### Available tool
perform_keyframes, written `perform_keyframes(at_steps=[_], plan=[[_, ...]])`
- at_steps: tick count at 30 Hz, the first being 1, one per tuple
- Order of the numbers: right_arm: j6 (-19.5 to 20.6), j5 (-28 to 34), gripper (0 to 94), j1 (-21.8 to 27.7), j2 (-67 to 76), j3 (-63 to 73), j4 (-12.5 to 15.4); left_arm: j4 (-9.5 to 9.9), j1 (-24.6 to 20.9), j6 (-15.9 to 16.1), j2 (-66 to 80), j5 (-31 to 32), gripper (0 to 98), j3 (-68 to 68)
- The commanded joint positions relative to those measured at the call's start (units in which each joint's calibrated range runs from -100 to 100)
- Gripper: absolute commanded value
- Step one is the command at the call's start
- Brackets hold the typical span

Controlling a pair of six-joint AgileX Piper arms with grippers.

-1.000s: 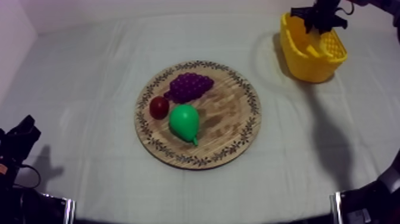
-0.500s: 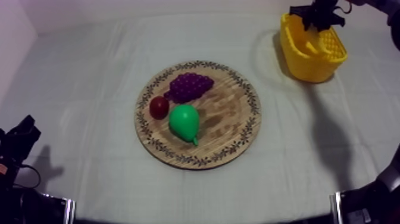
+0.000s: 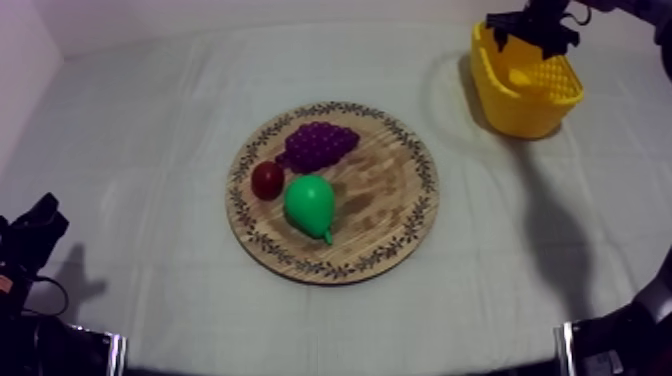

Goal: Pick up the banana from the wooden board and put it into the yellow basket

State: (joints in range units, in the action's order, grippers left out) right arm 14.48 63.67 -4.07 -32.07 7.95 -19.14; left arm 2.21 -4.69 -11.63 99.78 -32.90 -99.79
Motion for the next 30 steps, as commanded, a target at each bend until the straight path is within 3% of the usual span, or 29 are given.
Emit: perform_keyframes(at_steps=[1,5,11,18,30], plan=[[0.8,-1.1,41.8,0.1,1.4,-1.4,-0.3,-0.03,0.0,0.0,0.0,0.0,0.1,0.0],[1.7,-3.0,24.0,0.3,4.8,-4.8,-0.6,-0.03,0.0,0.0,0.0,0.0,0.1,0.0],[2.8,-5.4,7.7,0.1,10.4,-10.2,-1.4,-0.03,0.0,0.0,0.0,0.0,0.1,0.0],[4.3,-9.6,1.3,-0.5,17.3,-18.5,-3.7,-0.03,0.0,0.0,0.0,0.0,0.1,0.0],[10.1,-19.1,0.3,0.7,35.4,-37.7,-9.8,-0.03,0.0,0.0,0.0,0.0,0.1,0.0]])
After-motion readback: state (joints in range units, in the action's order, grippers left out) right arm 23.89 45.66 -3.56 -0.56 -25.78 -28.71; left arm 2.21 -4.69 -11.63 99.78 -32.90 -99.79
